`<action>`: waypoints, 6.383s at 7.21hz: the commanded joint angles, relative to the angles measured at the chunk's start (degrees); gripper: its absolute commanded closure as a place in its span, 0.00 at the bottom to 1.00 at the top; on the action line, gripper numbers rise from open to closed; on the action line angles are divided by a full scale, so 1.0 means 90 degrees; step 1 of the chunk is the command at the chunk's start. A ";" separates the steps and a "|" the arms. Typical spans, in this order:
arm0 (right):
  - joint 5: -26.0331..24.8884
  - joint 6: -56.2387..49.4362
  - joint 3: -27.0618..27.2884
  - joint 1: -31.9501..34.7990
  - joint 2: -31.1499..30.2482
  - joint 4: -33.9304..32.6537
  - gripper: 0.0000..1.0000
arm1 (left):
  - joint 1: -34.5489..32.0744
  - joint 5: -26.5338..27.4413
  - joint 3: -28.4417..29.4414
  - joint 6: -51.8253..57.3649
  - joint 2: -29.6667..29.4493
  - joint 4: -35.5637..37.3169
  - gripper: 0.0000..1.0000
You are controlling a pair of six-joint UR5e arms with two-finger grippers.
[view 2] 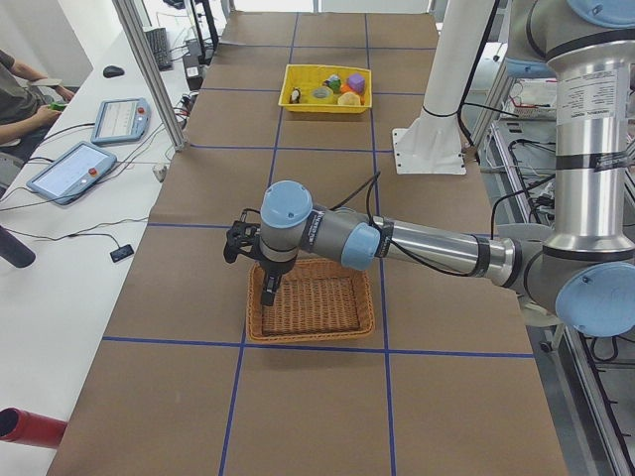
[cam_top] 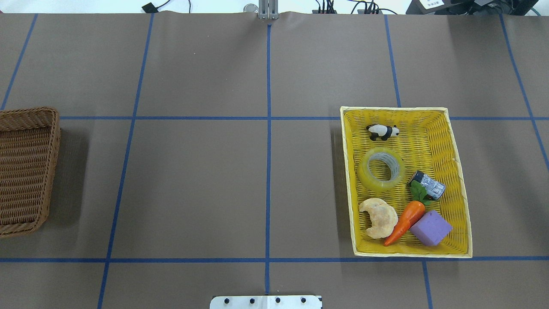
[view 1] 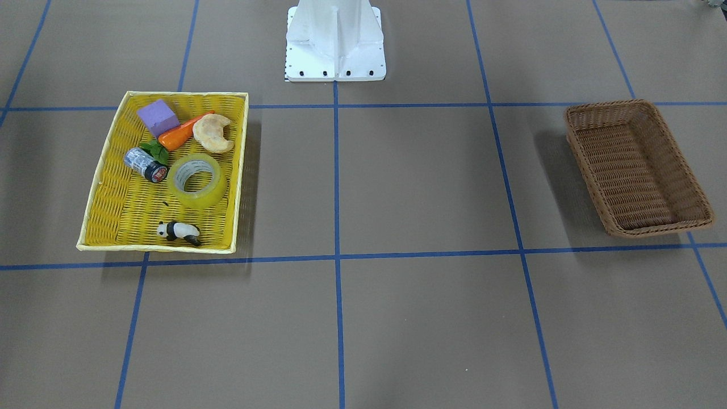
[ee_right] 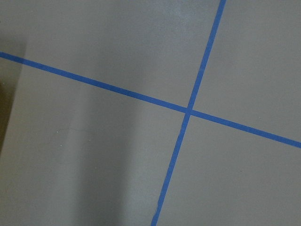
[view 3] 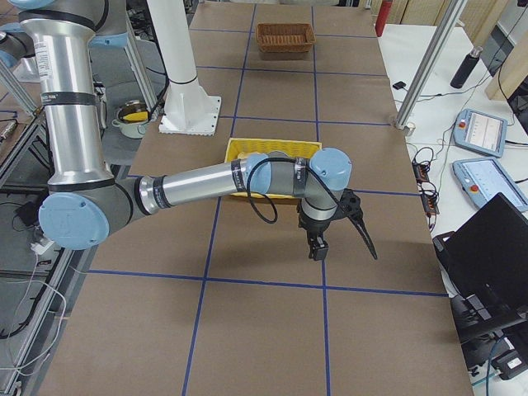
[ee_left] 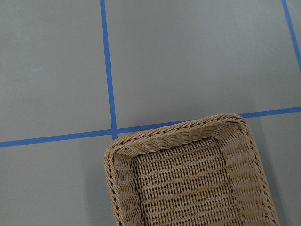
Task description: Move tape to another basket
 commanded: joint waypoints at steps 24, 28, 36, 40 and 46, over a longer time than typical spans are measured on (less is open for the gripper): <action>-0.1358 0.8099 0.0274 -0.5193 0.0687 0.4380 0.02 | 0.0010 -0.0060 0.0027 -0.0068 -0.0006 -0.0030 0.02; -0.1448 0.7759 0.0069 -0.5410 0.0550 0.4370 0.30 | 0.0010 -0.0060 0.0036 -0.0068 -0.0006 -0.0020 0.02; -0.0221 0.7395 0.0399 -0.4563 0.0549 0.4380 1.00 | 0.0000 -0.0090 -0.0031 -0.0059 0.0004 -0.0040 0.02; 0.0368 0.9951 0.0458 -0.5018 0.2002 0.4816 1.00 | 0.0000 -0.2109 0.0007 -0.0068 -0.0025 -0.0176 0.02; -0.0768 1.3259 0.0332 -0.6111 0.2111 0.8829 1.00 | 0.0010 -0.3601 0.0056 -0.1182 -0.0191 -0.0157 0.02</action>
